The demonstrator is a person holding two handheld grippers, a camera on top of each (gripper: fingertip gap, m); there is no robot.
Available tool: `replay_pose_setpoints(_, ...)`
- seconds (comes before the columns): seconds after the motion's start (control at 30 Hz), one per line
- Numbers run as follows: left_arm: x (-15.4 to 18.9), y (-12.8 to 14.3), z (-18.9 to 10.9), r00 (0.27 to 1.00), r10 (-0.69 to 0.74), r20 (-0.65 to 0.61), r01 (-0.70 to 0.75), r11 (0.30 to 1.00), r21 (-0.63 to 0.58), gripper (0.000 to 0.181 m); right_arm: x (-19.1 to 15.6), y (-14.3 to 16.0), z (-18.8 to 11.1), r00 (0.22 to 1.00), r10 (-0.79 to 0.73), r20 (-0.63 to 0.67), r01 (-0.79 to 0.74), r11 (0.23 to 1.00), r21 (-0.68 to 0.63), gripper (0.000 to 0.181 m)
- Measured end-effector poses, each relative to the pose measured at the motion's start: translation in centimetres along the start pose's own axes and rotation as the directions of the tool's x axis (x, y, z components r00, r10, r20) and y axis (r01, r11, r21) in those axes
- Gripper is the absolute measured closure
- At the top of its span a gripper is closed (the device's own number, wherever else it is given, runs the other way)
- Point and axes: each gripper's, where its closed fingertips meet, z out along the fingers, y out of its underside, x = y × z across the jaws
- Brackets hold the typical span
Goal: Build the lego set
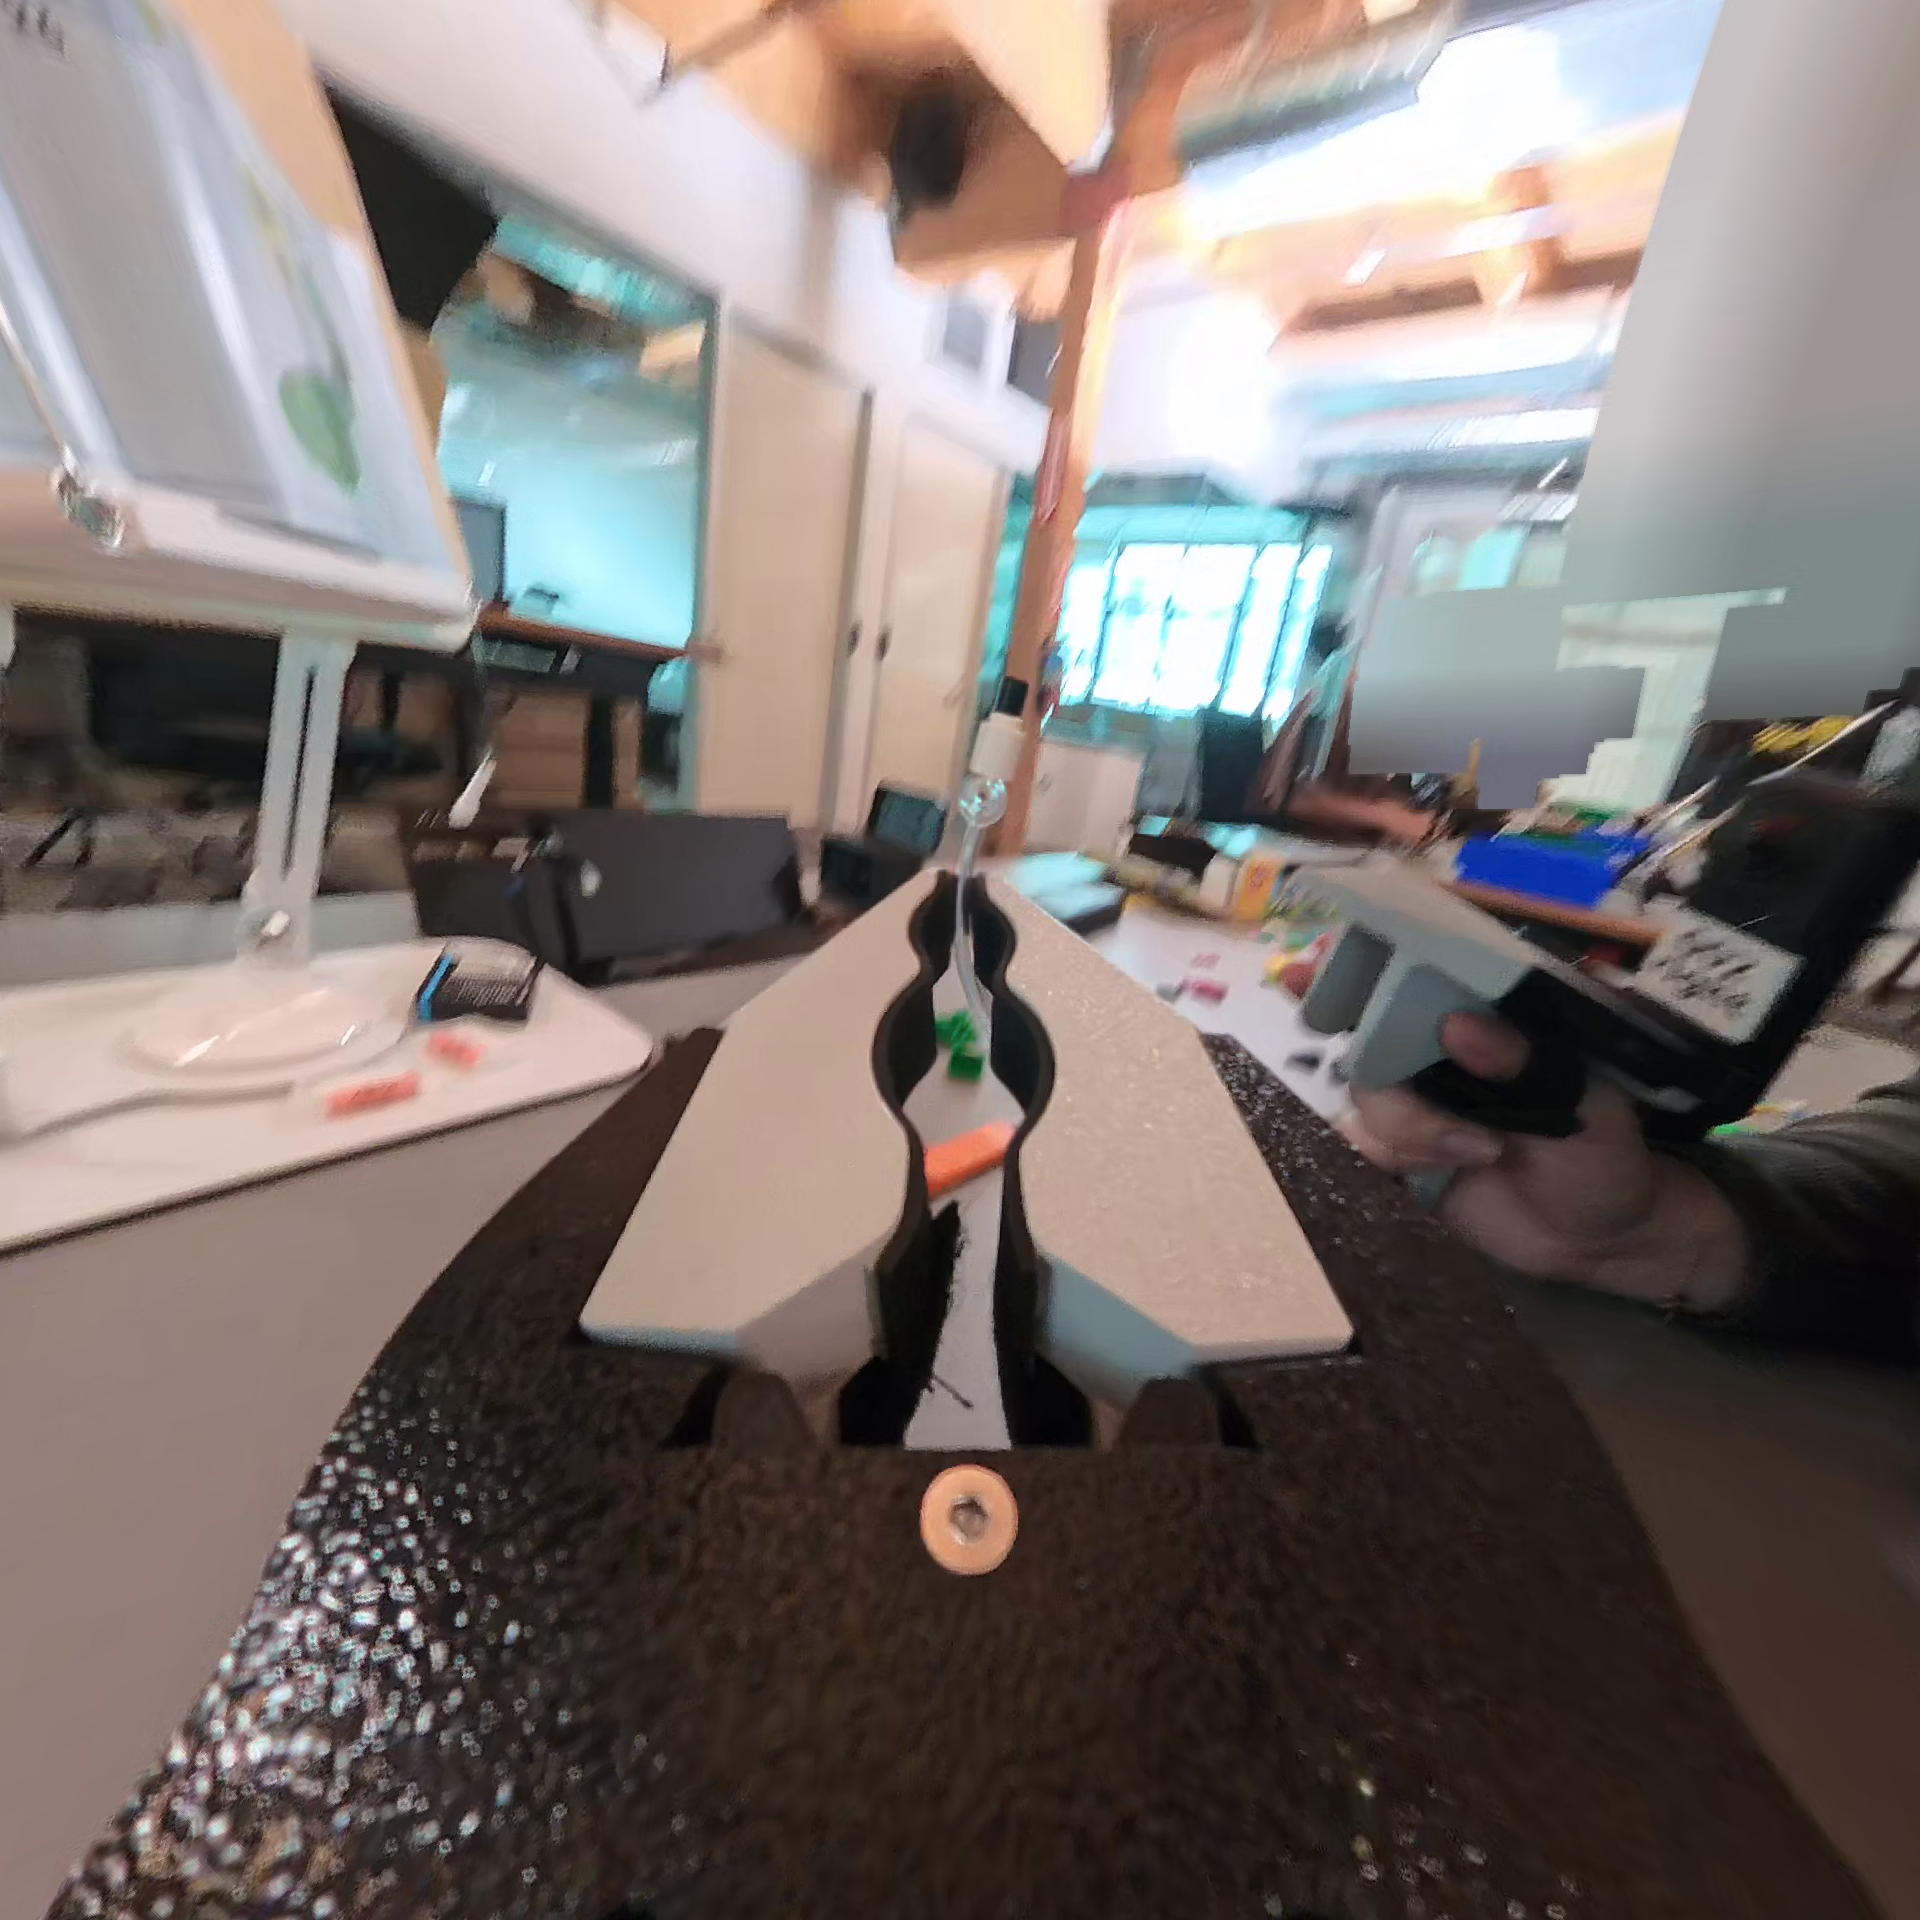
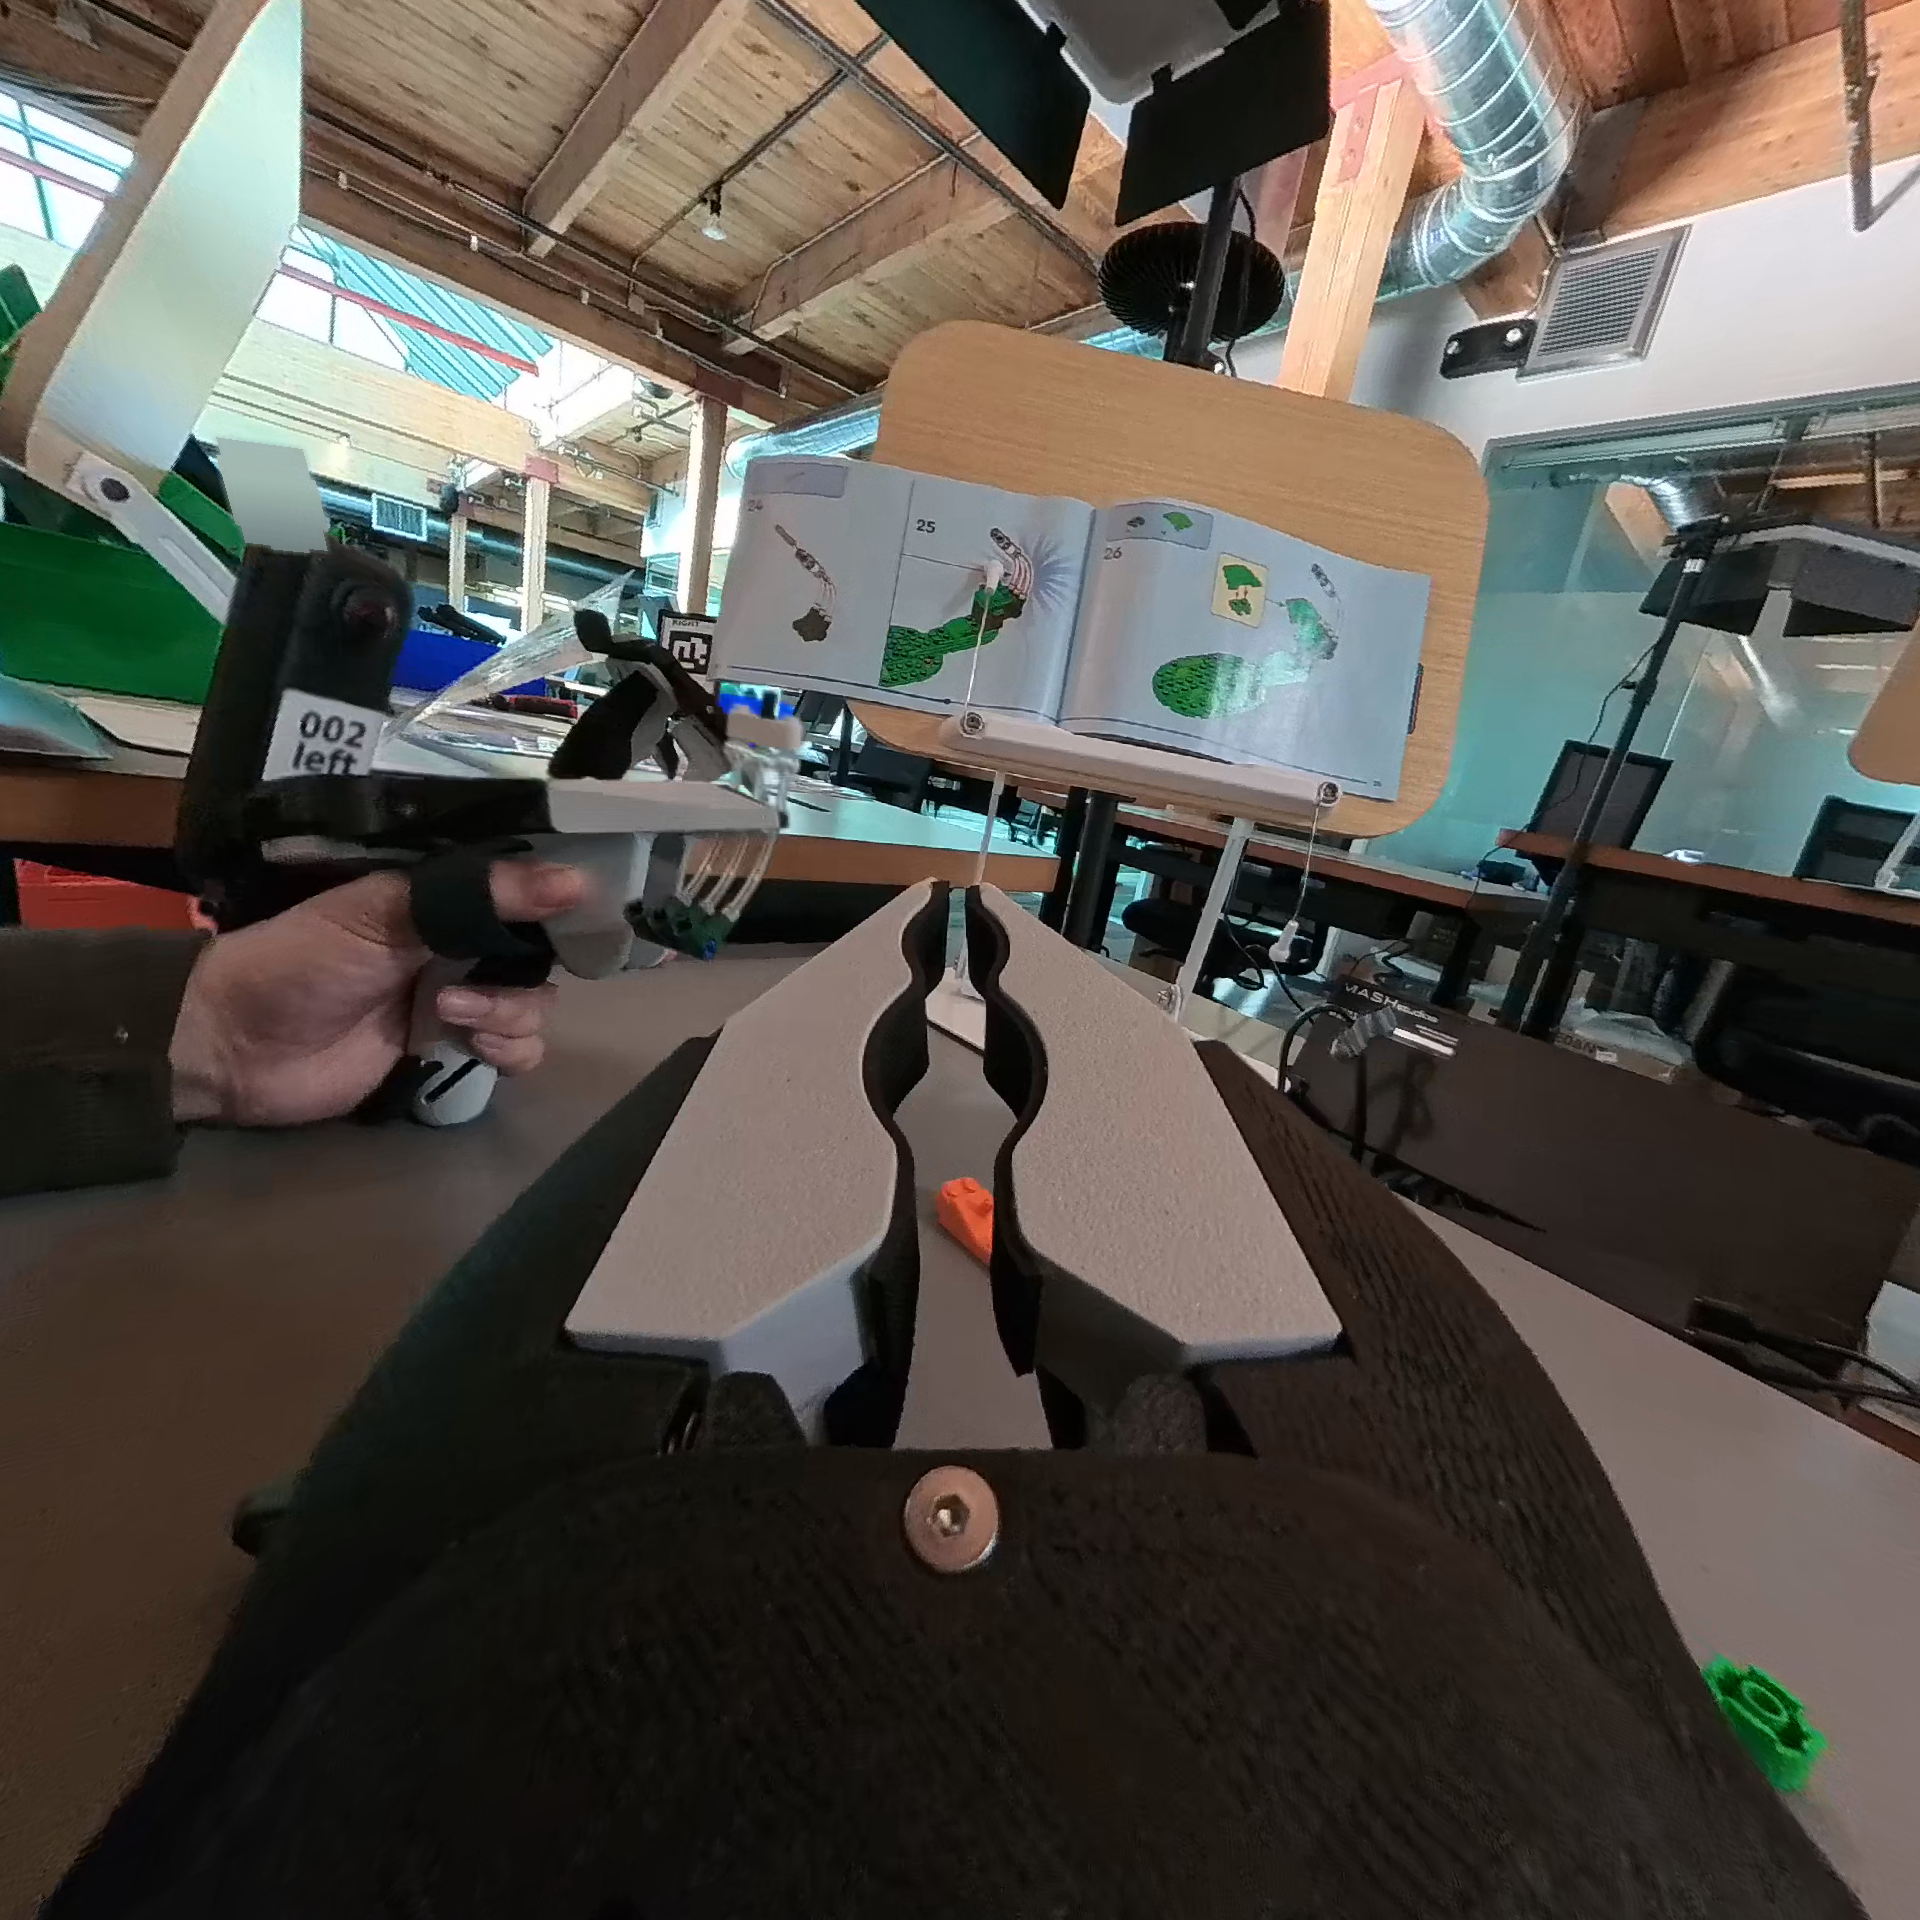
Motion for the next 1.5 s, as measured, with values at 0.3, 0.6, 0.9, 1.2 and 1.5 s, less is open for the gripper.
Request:
replay_pose_setpoints(0.3,-1.2,4.8,0.4,0.94,0.325,0.104,-0.232,0.833,-0.502,0.181,-0.5,0.4,0.4,0.997,-0.081,0.006,0.081,0.996,-0.025,0.181)
replay_pose_setpoints(0.6,1.1,5.1,0.1,0.755,0.655,-0.03,-0.496,0.54,-0.68,0.181,-0.1,0.8,0.5,0.986,-0.162,-0.04,0.16,0.985,-0.061,0.181)
replay_pose_setpoints(0.9,0.8,5.1,-0.5,0.508,0.851,-0.133,-0.638,0.269,-0.721,0.181,-0.1,1.3,0.7,0.968,-0.244,-0.053,0.239,0.966,-0.095,0.181)
replay_pose_setpoints(1.2,0.5,5.3,-0.7,0.492,0.859,-0.145,-0.633,0.238,-0.736,0.181,-0.1,1.4,0.8,0.963,-0.263,-0.052,0.257,0.961,-0.105,0.181)
replay_pose_setpoints(1.5,1.8,5.7,-1.5,0.713,0.68,-0.172,-0.537,0.373,-0.757,0.181,-3.0,1.3,0.6,0.962,-0.238,0.134,0.249,0.966,-0.065,0.167)
